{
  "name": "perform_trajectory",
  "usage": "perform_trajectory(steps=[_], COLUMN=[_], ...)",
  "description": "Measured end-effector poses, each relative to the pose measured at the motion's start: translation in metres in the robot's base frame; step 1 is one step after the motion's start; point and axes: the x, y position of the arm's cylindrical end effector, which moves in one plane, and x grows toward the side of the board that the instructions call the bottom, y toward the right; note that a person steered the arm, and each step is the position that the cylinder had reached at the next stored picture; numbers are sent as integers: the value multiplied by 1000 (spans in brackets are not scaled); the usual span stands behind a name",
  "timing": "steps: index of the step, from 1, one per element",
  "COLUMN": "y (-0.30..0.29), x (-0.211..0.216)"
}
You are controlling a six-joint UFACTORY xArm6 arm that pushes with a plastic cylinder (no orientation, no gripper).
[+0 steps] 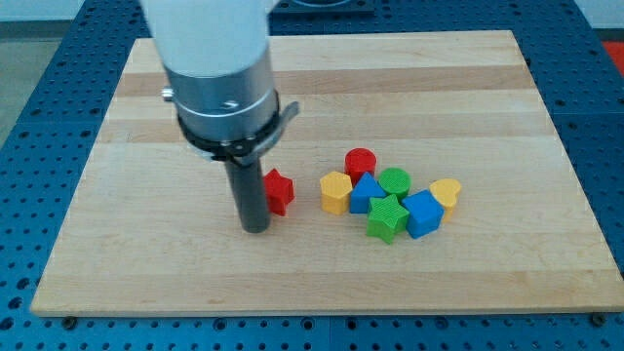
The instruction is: Push the red star left above the red circle
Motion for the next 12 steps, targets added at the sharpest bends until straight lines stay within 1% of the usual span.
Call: perform_trajectory(steps=[1,2,3,4,5,9,11,12], y=[-1,13,35,56,72,70,26,31], x=[-22,-46,-50,-34,-31,-101,-108,-128])
